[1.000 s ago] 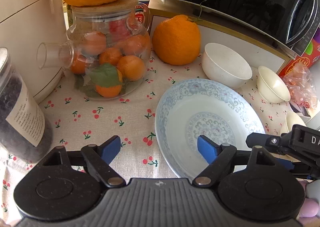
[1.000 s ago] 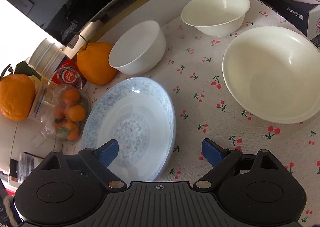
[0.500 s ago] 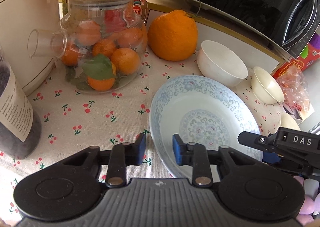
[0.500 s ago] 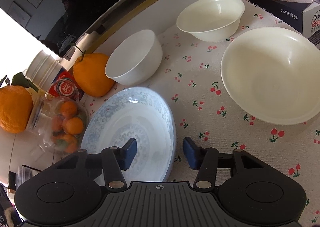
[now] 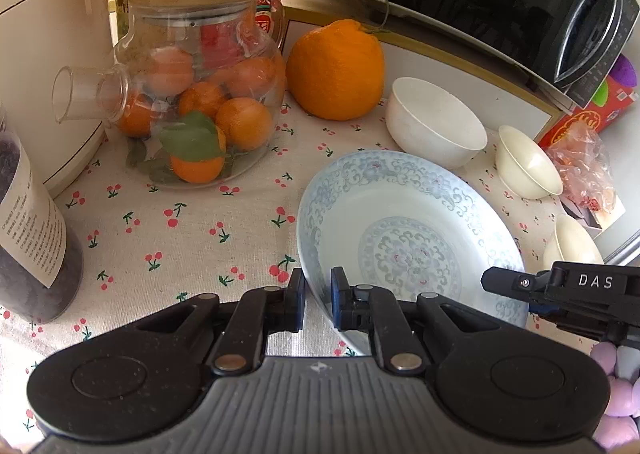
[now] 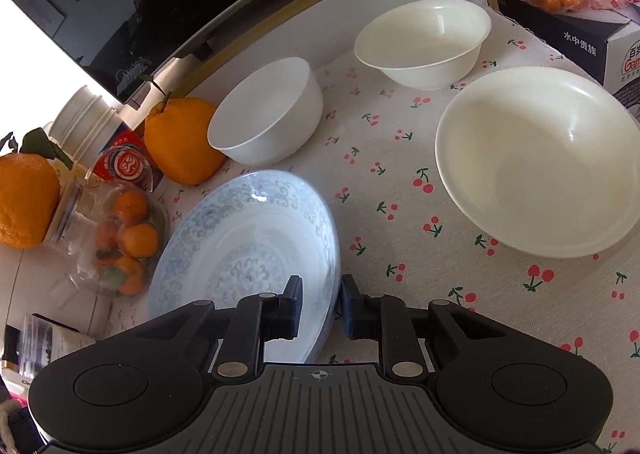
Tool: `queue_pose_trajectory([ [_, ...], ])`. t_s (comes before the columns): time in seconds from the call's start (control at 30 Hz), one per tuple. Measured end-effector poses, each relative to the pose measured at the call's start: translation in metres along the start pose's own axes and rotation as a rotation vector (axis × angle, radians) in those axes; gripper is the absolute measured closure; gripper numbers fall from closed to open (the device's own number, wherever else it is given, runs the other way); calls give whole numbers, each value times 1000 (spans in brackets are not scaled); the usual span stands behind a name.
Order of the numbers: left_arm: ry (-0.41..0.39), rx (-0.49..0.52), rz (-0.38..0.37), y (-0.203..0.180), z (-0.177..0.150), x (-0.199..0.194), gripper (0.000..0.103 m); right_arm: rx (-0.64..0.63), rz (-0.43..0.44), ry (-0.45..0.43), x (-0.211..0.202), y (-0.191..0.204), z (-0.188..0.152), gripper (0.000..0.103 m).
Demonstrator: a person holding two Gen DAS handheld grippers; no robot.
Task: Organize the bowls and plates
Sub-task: 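Lower the held blue plate onto the other blue-patterned plate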
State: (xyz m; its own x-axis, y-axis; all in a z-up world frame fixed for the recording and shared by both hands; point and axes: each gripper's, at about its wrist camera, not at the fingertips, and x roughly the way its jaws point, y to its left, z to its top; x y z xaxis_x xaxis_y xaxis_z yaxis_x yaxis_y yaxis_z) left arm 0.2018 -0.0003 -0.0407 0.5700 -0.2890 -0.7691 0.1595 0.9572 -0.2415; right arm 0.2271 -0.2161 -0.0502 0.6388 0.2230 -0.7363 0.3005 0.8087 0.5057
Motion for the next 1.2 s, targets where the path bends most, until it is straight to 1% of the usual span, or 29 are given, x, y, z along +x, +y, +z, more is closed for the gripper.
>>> queue_pose_trajectory([
  [0.13,13,-2,-4,-1,1,-3,92,-10,8,-10,-8,2,4,83],
  [0.23,20,-8,-16,-1,1,-5,91,-56,6,-18,-17,7,6,83],
  [0.6,-1,22,-47,-11,-5,-34,91,-139,3,-31,-50,12,2,83],
  [0.8,-11,43,-64,-14,-15,-53,91,-173,18,-34,-74,13,-6,83],
  [0.97,-6,56,-78,-13,-25,-69,91,-189,38,-17,-93,12,-16,83],
  [1.2,-9,84,-70,-13,-42,-90,91,-234,50,-2,-114,15,-35,83],
])
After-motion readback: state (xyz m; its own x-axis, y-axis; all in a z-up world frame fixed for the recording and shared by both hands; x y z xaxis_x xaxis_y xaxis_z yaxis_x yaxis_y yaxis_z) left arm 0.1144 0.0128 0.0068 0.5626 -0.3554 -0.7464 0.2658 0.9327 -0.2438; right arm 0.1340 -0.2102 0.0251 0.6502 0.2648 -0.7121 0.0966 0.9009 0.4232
